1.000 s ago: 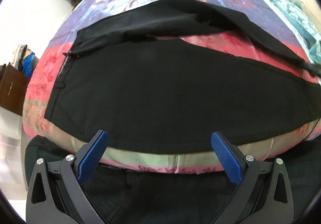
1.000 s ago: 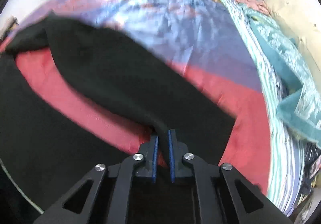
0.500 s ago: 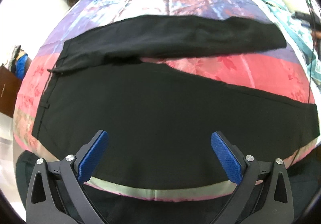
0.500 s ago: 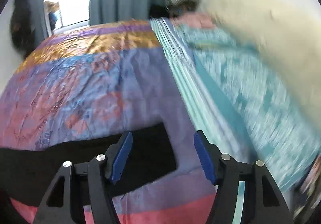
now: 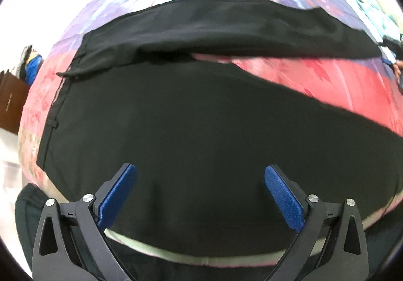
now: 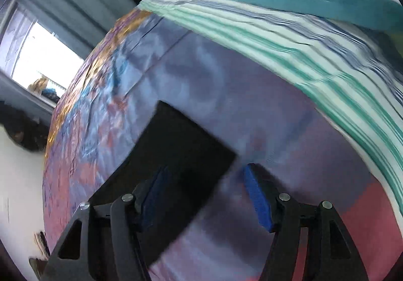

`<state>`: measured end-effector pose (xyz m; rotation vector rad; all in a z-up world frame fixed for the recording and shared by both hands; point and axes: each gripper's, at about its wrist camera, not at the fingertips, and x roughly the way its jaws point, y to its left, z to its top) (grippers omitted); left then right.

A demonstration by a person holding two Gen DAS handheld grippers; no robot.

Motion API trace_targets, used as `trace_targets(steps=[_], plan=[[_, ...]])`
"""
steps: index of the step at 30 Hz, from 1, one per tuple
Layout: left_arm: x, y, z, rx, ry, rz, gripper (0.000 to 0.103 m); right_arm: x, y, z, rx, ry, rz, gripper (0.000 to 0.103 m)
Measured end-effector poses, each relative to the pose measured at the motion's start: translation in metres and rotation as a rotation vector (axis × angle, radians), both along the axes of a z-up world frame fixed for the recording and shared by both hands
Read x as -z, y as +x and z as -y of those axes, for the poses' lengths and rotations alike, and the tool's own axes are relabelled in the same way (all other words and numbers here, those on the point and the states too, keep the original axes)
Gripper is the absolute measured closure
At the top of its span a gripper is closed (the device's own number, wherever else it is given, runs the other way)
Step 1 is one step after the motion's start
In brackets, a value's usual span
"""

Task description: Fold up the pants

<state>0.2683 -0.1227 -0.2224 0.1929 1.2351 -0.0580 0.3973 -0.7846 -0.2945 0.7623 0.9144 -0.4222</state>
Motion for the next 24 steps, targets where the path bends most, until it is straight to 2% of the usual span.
trace_targets(steps=[1,2,3,4,5,6,7,8,9,10,12,15,17,19,20,21,22,23,24], plan=[[0.001,0.005,-0.003,-0.011,-0.002,-0.001,0.001,-0.004,0.008,-0.008,-0.054,-0.084,-0.053,0.084],[0.001,0.009,-0.004,-0.016,-0.005,0.001,0.001,-0.008,0.012,-0.016,-0.1,-0.185,-0.107,0.083],[0.001,0.011,-0.006,-0.015,-0.004,0.008,0.001,-0.01,0.01,-0.02,-0.098,-0.264,-0.156,0.083],[0.0,0.013,-0.007,-0.014,0.001,0.022,0.001,-0.008,-0.003,-0.019,-0.057,-0.287,-0.183,0.083],[0.001,0.017,-0.009,-0.014,0.01,0.034,0.001,-0.004,-0.014,-0.017,-0.018,-0.27,-0.183,0.082],[0.002,0.023,-0.01,-0.014,0.017,0.04,0.001,-0.002,-0.024,-0.017,0.016,-0.271,-0.188,0.072],[0.002,0.031,-0.01,-0.015,0.02,0.044,0.001,-0.003,-0.03,-0.02,0.041,-0.311,-0.202,0.052],[0.002,0.043,-0.012,-0.019,0.017,0.058,0.001,-0.007,-0.033,-0.024,0.059,-0.358,-0.222,0.042],[-0.001,0.054,-0.014,-0.024,0.013,0.079,0.001,-0.014,-0.035,-0.032,0.082,-0.417,-0.243,0.037],[-0.004,0.071,-0.015,-0.033,0.015,0.118,0.001,-0.024,-0.036,-0.042,0.085,-0.457,-0.221,0.037],[-0.008,0.1,-0.014,-0.055,0.024,0.179,0.001,-0.041,-0.032,-0.072,0.011,-0.46,-0.124,0.037],[-0.003,0.149,-0.009,-0.091,0.055,0.265,0.001,-0.048,0.0,-0.159,-0.288,-0.297,0.023,0.037],[0.009,0.176,-0.005,-0.109,0.127,0.325,0.001,-0.045,0.027,-0.239,-0.543,-0.187,0.087,0.037],[0.026,0.194,-0.007,-0.123,0.206,0.343,0.001,-0.041,0.044,-0.318,-0.769,-0.118,0.143,0.037],[0.038,0.202,-0.011,-0.142,0.233,0.325,0.001,-0.04,0.046,-0.343,-0.836,-0.087,0.165,0.037],[0.048,0.205,-0.017,-0.157,0.232,0.301,0.001,-0.037,0.053,-0.382,-0.951,-0.012,0.21,0.037],[0.057,0.206,-0.024,-0.168,0.197,0.289,0.0,-0.034,0.055,-0.405,-1.02,0.03,0.238,0.038],[0.059,0.202,-0.032,-0.181,0.143,0.309,0.0,-0.03,0.059,-0.425,-1.078,0.054,0.249,0.038],[0.058,0.201,-0.039,-0.192,0.095,0.317,0.0,-0.017,0.068,-0.445,-1.155,0.099,0.21,0.038]])
